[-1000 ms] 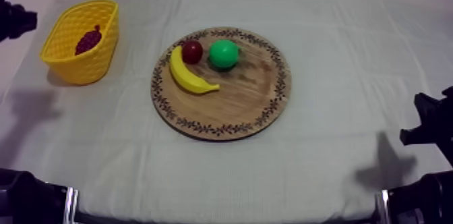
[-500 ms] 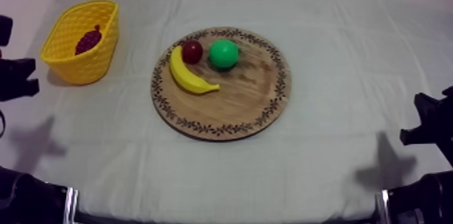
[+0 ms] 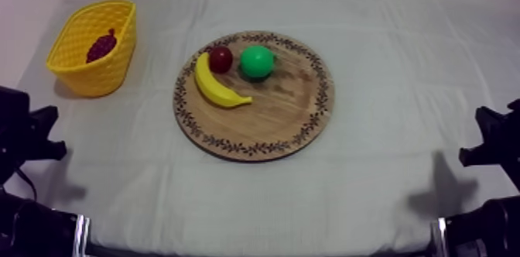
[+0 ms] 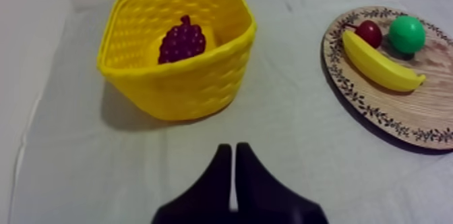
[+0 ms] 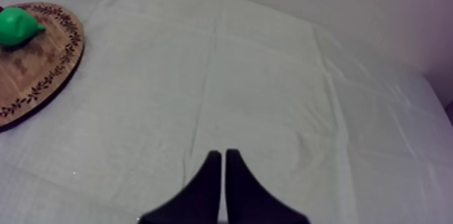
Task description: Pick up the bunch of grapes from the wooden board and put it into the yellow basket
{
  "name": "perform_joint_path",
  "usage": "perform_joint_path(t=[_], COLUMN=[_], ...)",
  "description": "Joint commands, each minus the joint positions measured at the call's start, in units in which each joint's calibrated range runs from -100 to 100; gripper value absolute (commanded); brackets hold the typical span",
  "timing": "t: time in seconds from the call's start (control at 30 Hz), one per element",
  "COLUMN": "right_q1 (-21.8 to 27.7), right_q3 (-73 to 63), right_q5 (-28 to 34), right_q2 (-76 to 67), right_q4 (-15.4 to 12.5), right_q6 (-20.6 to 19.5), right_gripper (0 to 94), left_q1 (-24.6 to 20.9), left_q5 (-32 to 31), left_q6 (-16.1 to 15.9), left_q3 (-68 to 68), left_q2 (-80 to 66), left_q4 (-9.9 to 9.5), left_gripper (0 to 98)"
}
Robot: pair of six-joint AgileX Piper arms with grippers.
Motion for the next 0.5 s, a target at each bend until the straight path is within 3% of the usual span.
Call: perform_joint_path(t=[0.0,0.1,0.3,0.47], right_q1=[0.02,0.02,0.02,0.02], right_q3=[-0.04,-0.04,-0.04,-0.04], right_q5=[0.00,0.00,0.00,0.00], right_q2=[0.00,0.00,0.00,0.00], right_q4=[-0.02,-0.02,-0.02,-0.02], right_q6=[0.03,0.00,0.01,0.01], right_gripper=[0.3,0.3,0.3,0.3], left_q1=[0.13,0.32,0.23,0.41], left_q5=[-0.21,-0.41,-1.41,-3.51], left_q6=[0.33,1.05,8.31,10.45], left_q3=[1.27,2.01,3.13,4.22], left_q2=[-2.33,-4.88,-8.82,-12.12], left_q4=[-0.10,-0.32,-3.19,-3.96], left_gripper=[0.0,0.0,0.0,0.0])
